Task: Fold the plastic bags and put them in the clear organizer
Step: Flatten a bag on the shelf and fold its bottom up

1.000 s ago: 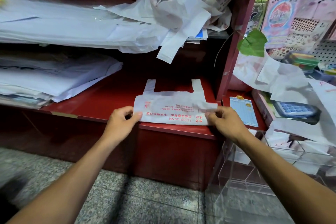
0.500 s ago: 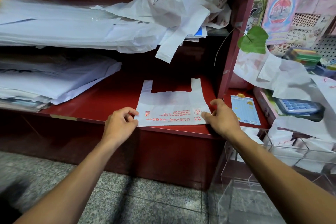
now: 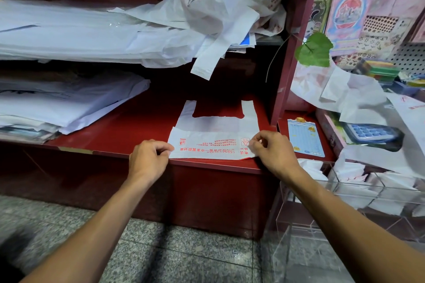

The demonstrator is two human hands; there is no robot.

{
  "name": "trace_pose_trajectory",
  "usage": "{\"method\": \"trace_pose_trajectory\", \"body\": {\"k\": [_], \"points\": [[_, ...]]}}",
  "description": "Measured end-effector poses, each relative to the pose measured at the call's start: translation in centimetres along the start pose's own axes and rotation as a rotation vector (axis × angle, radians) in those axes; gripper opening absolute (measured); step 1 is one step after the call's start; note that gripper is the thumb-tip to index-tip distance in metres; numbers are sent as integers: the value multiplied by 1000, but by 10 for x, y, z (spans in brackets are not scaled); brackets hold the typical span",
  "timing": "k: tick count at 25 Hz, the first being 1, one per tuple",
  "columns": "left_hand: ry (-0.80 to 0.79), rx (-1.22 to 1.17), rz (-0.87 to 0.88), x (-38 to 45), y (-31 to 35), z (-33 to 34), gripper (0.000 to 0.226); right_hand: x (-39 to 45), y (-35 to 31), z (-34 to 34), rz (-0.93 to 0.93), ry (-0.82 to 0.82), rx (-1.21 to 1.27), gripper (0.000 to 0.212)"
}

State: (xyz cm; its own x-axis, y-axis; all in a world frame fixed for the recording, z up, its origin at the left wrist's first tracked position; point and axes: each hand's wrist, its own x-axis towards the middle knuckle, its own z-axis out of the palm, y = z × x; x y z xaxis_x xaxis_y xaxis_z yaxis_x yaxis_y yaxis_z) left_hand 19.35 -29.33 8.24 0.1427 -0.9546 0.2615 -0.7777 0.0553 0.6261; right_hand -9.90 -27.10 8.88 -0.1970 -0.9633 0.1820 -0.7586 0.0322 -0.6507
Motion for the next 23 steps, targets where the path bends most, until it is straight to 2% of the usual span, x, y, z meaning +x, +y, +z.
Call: {"method": "trace_pose_trajectory", "body": {"k": [4,8,10,13,14,16,18,20,22,23], "points": [[24,-110,-82,0,2,-3,12,-2,2,0,-38,-68,-77,21],[12,-17,-106,0,6,-4,13,-2,-1,3,-13,-64,-150,25],[-2,91,-33,0,6,-5,19,-2,-3,3,-16,-49,-186,26],[-128,390,254,-1,12,-5,44,-5,-5,3,-37,-40,-289,27],[-185,408,316,-1,15,-3,52,-7,-7,3,-41,-15,-350,26],[-245,321,308,-1,20,0,54,-14,-19,5,-155,118,-561,28],[-215,244,271,-4,23,3,36,-24,-49,18,-380,153,-639,34],[-169,201,242,-8,24,5,15,-40,-83,47,-514,-78,-496,50],[-172,175,216,-11,26,5,8,-55,-105,77,-466,-312,-466,77],[-188,180,210,-12,27,4,10,-59,-105,86,-435,-349,-518,87]]}}
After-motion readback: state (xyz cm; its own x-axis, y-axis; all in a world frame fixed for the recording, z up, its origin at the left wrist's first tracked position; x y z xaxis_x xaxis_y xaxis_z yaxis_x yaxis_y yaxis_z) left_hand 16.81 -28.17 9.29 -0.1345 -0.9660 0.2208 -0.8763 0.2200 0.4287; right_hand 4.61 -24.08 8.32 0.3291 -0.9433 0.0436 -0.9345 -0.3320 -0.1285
